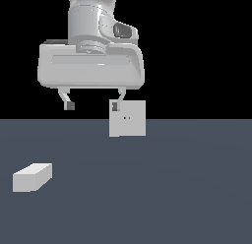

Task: Plug the charger into the wall socket.

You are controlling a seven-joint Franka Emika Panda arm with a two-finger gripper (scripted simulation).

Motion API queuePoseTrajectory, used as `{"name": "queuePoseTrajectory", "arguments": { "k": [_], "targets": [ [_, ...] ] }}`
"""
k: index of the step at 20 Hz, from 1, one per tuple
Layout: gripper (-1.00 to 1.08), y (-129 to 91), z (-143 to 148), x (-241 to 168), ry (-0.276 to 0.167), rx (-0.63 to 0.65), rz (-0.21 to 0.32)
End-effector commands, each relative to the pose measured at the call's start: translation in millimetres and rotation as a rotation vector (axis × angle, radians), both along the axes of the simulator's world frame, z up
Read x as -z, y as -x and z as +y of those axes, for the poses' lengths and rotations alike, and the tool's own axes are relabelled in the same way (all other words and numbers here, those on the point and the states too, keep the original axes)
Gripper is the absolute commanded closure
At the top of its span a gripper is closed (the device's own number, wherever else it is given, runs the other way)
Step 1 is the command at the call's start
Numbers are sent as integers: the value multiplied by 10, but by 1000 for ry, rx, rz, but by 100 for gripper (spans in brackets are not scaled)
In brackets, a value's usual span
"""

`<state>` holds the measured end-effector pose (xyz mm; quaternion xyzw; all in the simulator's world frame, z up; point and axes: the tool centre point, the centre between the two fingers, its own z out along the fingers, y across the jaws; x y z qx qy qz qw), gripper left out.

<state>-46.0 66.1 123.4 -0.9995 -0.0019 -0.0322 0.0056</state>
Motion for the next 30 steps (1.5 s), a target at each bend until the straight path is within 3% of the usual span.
{"name": "queuePoseTrajectory", "arguments": {
  "k": [1,13,23,30],
  "targets": [
    [-92,153,168,135,1,-9,-4],
    [-92,601,685,573,8,-35,-16],
    [-92,628,724,650,10,-38,-16],
    [-92,636,724,918,10,-38,-16]
  ]
}}
